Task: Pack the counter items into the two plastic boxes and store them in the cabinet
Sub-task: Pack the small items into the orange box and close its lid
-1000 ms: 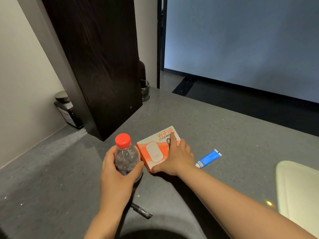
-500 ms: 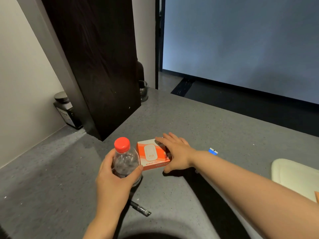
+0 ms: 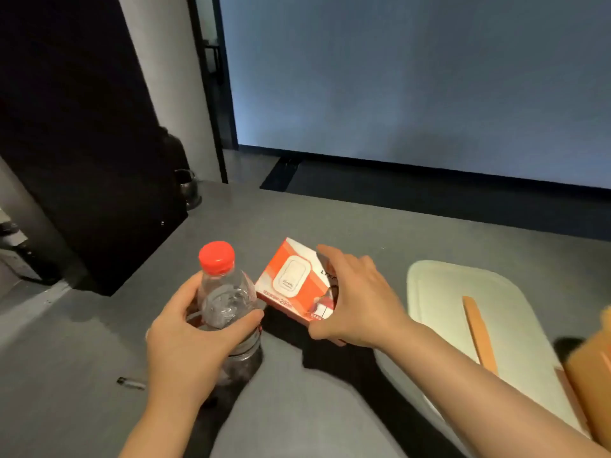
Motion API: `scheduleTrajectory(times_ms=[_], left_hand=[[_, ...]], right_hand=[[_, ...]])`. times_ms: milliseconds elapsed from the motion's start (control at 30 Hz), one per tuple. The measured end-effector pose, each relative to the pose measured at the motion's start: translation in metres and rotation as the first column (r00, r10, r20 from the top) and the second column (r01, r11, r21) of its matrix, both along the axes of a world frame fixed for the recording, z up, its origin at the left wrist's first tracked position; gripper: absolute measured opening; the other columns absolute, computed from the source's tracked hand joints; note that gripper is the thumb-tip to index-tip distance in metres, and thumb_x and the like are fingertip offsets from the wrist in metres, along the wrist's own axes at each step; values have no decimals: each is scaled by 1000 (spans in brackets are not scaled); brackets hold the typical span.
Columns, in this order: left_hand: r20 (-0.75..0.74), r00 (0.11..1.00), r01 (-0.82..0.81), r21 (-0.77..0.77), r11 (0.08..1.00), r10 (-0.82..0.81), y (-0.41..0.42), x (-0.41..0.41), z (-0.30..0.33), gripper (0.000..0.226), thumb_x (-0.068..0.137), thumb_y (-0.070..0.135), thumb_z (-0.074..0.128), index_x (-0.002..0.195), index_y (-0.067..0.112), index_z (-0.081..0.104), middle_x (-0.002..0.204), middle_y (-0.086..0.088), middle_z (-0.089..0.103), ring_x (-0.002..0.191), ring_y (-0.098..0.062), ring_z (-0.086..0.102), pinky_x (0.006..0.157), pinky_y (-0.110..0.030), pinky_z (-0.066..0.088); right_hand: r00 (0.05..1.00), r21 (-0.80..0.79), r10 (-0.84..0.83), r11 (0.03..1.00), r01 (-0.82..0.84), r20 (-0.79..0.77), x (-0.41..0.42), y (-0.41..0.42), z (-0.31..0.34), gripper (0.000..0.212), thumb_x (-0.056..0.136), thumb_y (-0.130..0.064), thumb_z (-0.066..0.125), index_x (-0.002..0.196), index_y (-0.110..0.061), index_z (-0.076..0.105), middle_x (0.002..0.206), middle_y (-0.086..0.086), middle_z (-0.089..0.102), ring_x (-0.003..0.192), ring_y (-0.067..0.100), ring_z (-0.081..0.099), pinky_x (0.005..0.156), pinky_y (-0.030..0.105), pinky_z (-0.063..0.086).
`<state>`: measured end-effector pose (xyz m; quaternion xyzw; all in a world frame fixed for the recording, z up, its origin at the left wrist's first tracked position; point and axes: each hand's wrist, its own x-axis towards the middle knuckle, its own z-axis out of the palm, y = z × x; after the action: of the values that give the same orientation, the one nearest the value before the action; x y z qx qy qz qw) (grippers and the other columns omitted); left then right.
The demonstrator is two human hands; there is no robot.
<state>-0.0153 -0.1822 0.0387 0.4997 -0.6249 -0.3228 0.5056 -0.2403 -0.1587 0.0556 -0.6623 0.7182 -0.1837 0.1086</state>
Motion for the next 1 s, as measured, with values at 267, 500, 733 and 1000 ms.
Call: scheduleTrajectory(times_ms=[267, 500, 733, 1000], left_hand=[[-70, 915, 393, -52, 918, -396, 68, -117, 52, 80, 31, 56, 89, 106, 43, 64, 96, 23, 70, 87, 3, 66, 75, -25, 57], [-129, 764, 626, -86, 775, -632, 138, -211, 63, 80, 36, 52, 89, 110, 38, 63, 102, 17, 69, 96, -3, 65, 81, -36, 55], [-178, 703, 675, -141, 725, -689, 192, -282, 75, 70, 34, 41, 88, 101, 41, 66, 96, 19, 70, 90, -2, 66, 79, -20, 53], [-26, 607, 781, -160, 603, -794, 206, -385, 94, 69, 46, 48, 87, 106, 37, 54, 100, 26, 64, 96, 7, 60, 71, -10, 50]], right_hand=[[931, -183, -363, 914, 363, 33, -95, 179, 40, 101, 52, -65, 71, 137, -49, 18, 135, -23, 36, 122, 7, 39, 99, 35, 44], [818, -193, -570, 796, 573, 76, -152, 301, 47, 107, 50, -63, 73, 139, -48, 17, 132, -25, 33, 123, 4, 38, 98, 38, 46], [716, -183, -689, 693, 697, 117, -211, 392, 58, 110, 45, -58, 73, 140, -52, 17, 127, -30, 30, 125, 0, 33, 94, 30, 40], [654, -195, -726, 625, 756, 213, -268, 429, 70, 100, 44, -54, 78, 121, -72, 17, 105, -41, 27, 104, -5, 37, 78, 26, 39]])
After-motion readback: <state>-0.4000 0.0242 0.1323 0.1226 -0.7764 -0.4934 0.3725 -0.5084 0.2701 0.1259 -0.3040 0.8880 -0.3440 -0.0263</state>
